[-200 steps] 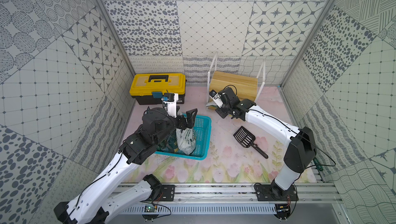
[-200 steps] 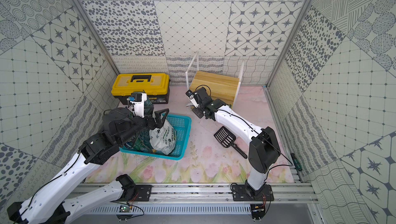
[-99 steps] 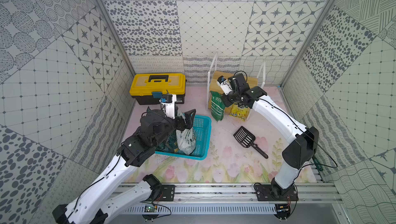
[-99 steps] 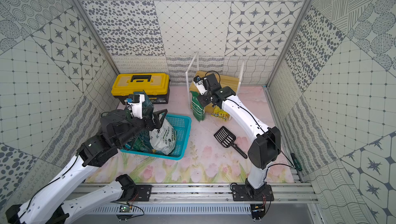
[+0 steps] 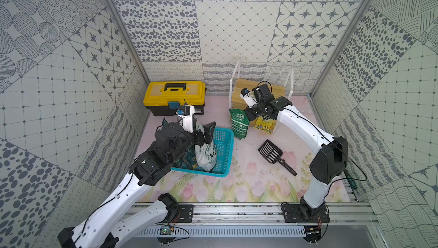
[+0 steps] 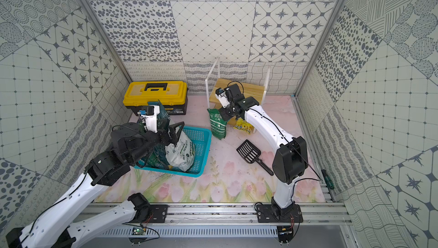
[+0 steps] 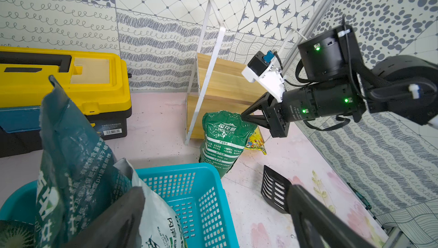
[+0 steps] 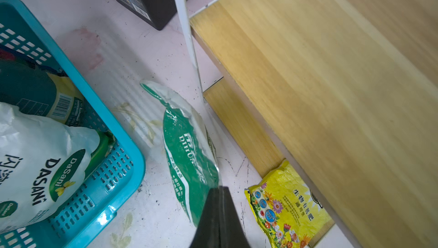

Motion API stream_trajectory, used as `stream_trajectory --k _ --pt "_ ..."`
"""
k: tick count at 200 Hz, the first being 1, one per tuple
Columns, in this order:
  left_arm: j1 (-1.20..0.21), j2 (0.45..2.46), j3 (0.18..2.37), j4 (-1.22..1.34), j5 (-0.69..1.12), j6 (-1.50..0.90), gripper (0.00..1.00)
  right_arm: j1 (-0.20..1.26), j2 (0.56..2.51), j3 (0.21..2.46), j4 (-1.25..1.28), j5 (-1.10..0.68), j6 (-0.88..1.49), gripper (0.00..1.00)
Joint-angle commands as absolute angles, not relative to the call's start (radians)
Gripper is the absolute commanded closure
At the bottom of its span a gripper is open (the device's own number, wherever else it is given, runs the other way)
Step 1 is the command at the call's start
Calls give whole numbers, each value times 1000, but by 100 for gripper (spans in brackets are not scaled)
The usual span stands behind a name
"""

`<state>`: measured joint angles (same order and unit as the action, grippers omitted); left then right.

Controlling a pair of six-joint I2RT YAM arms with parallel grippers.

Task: Take down the fertilizer bag from the shelf
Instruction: Place the fertilizer bag in the storage box.

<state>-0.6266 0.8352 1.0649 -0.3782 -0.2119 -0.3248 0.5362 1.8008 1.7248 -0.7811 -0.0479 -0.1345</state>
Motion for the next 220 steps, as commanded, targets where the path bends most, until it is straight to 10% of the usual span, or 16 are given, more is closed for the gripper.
stream_trajectory --k 1,66,103,130,220 --pt "-628 822 1054 -341 -228 -313 0 540 1778 1684 -757 -99 -144 100" --pt "-629 808 1046 -345 -239 -316 0 540 1788 1666 -760 -154 -159 58" --pt "-628 802 1045 -350 -242 -319 0 538 1808 1663 -760 -148 -158 66" --pt "-628 794 1045 -356 -247 -322 0 540 1813 1670 -760 -155 -156 100" --pt "-628 791 1039 -351 -250 -318 0 540 1727 1864 -901 -192 -70 100"
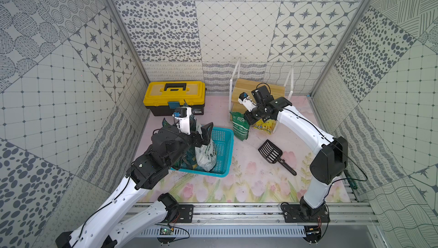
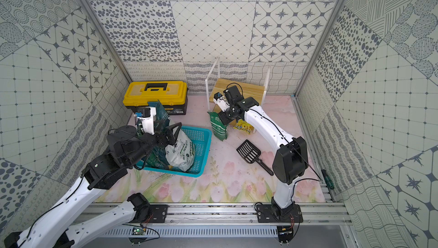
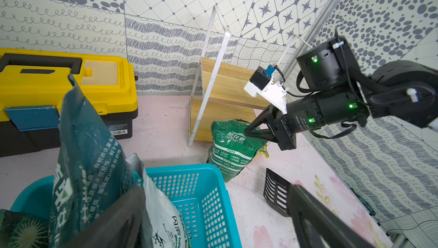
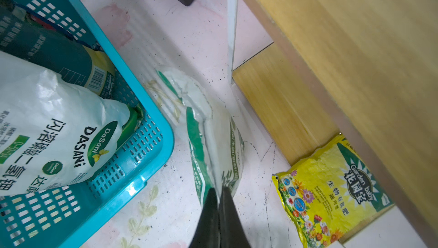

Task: Take down the fertilizer bag from the shelf
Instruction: Place the fertilizer bag in the storage box.

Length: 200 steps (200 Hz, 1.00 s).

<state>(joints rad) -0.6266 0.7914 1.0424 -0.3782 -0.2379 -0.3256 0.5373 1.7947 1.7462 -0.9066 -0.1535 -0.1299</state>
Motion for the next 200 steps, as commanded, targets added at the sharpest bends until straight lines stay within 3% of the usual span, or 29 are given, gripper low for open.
stream_trajectory --k 1,57,126,200 --pt "-628 791 1039 -351 -250 -318 0 540 1726 1873 -905 -193 -68 100" --pt "-628 792 1037 -351 -247 -314 0 585 1713 2081 -1057 -205 80 100" --pt "-628 788 1037 -353 -252 -308 0 813 1800 2298 -1151 8 132 100" --pt "-629 767 1020 -358 -260 -310 0 891 1938 2296 -1118 31 177 100"
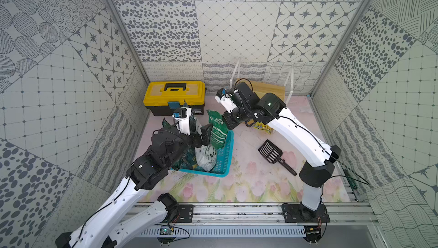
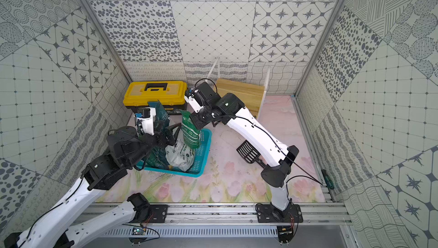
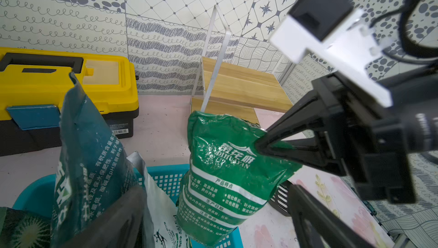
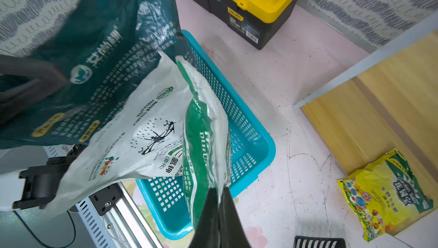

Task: Take down the fertilizer bag from the shelf
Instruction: Place the fertilizer bag in the storage box, then pick up the fertilizer bag from the shelf.

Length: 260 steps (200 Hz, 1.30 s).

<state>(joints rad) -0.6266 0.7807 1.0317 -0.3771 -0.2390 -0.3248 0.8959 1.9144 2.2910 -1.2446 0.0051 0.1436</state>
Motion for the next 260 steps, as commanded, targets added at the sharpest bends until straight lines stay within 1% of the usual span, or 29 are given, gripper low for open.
stream_trajectory --k 1,36,86,126,134,144,151,159,167,180,211,233,260 --pt "-629 766 1019 -358 -261 -310 0 892 1939 2295 -1117 31 176 100" --pt "-628 742 1005 -369 -275 -306 0 892 1969 2231 -1066 43 178 100" --pt "-629 730 995 -372 -276 -305 0 887 1974 2040 -950 102 136 100" --pt "-627 725 989 -377 -278 -307 0 887 1970 1973 -931 86 137 100" --pt "-628 725 989 -377 -278 -308 0 885 1963 1970 -930 86 136 90" --pt "-629 728 989 -375 -278 -308 0 881 1952 1970 -925 75 135 75" --pt "-628 727 990 -375 -276 -308 0 875 1941 1967 -923 56 134 66" --pt "-628 728 991 -374 -276 -309 0 868 1929 1967 -922 35 132 59" --pt "-629 727 990 -375 -276 -310 0 857 1913 1968 -922 13 130 54" --pt "-629 730 990 -376 -277 -309 0 836 1884 1963 -920 -17 128 50" --pt "-629 733 993 -374 -279 -307 0 770 1787 1905 -908 -42 105 47" --pt "-627 737 995 -371 -278 -306 0 709 1714 1823 -907 2 67 46" --pt "-628 749 997 -369 -275 -305 0 659 1648 1696 -906 122 -26 45"
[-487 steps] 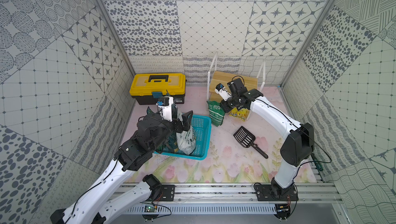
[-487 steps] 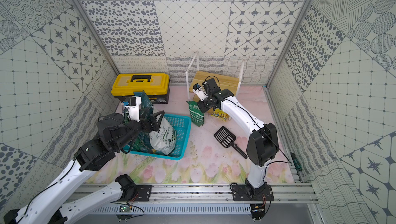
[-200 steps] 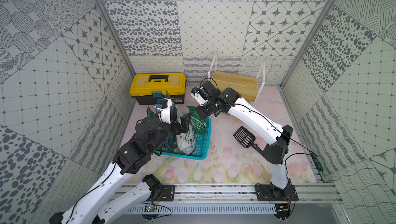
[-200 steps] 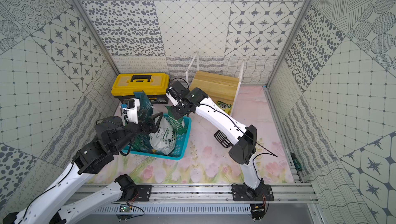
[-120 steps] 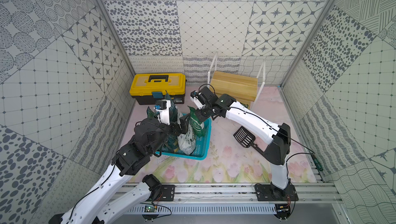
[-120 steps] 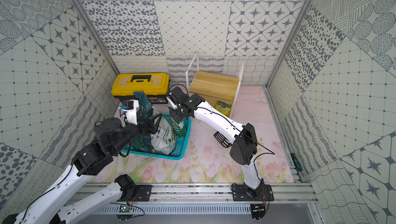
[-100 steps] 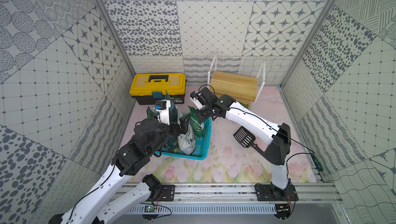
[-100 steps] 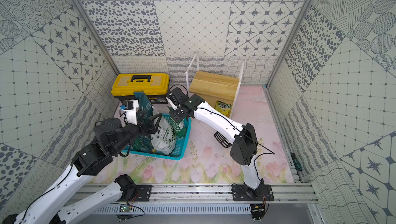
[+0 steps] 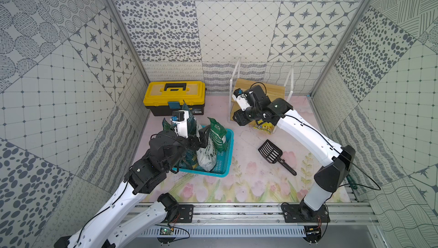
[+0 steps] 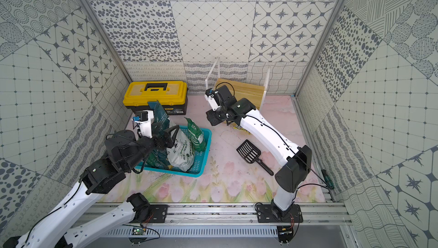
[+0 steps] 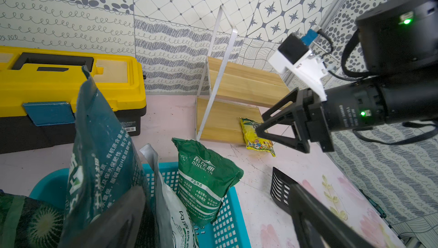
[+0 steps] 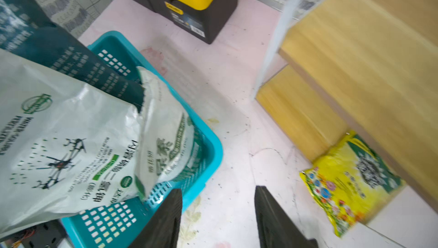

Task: Take down the fertilizer bag from the shelf
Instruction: Pick up the fertilizer bag from the shelf.

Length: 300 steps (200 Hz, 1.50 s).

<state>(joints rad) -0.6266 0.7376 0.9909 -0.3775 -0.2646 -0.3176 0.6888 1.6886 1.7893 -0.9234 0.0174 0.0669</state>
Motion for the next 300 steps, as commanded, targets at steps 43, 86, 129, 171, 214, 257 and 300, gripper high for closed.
stream_trajectory --k 43,86,129,171,214,257,300 --pt "-627 788 1012 -363 -250 -319 0 650 1632 1526 -888 347 -209 42" --pt "-627 847 1074 -370 -214 -318 0 650 1686 1388 -785 434 -306 42" --pt "-628 888 1105 -368 -190 -319 0 650 1793 1355 -708 549 -393 42" --pt "-628 906 1114 -358 -186 -326 0 645 1898 1361 -627 682 -458 40" --pt "-628 911 1114 -359 -190 -320 0 634 1947 1325 -507 760 -521 40" --pt "-628 894 1103 -366 -199 -321 0 609 1981 1328 -446 787 -520 40" --pt "-627 870 1087 -363 -216 -322 0 596 2005 1342 -442 804 -518 42"
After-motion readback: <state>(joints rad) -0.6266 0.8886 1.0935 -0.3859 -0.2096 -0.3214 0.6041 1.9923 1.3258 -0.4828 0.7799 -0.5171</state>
